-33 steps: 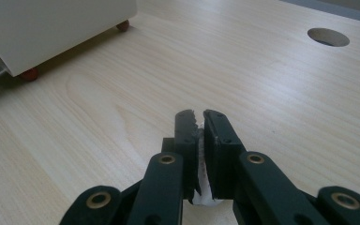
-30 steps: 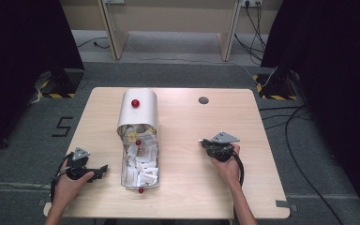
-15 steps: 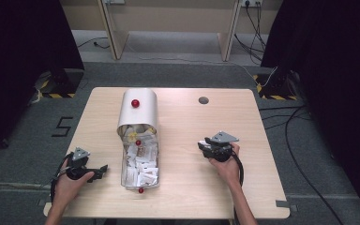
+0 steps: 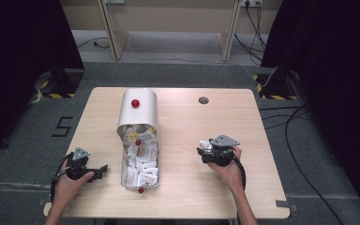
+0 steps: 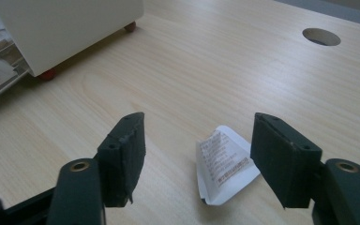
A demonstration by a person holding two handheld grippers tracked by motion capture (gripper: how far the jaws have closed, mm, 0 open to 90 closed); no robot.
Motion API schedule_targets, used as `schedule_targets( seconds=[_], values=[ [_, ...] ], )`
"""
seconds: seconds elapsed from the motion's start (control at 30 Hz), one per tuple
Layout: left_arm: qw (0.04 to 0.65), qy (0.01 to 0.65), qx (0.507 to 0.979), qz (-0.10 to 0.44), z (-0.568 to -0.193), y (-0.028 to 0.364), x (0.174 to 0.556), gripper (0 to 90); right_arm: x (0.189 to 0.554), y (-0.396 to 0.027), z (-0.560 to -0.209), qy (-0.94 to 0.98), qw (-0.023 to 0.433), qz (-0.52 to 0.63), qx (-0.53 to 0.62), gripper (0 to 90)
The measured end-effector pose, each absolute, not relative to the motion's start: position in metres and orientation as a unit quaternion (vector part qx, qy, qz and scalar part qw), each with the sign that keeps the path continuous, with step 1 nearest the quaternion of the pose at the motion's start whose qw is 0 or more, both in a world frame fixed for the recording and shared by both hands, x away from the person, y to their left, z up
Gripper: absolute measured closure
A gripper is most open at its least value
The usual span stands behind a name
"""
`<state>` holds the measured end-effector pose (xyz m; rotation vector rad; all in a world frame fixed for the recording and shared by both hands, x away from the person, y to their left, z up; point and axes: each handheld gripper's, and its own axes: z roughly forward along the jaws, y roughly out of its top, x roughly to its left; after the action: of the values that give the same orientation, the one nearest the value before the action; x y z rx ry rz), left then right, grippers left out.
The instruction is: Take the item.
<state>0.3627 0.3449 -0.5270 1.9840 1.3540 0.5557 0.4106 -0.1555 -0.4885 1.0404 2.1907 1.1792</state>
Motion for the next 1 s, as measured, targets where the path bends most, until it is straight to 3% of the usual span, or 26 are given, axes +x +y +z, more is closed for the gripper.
schedule_targets(
  seconds=[1.0],
  values=[
    [0.332, 0.518, 0.759, 0.213, -0.527, 0.345, 0.363, 0.0, 0.368, -0.169, -0.485, 0.789, 0.217, 0.427, 0.384, 30.2]
  ],
)
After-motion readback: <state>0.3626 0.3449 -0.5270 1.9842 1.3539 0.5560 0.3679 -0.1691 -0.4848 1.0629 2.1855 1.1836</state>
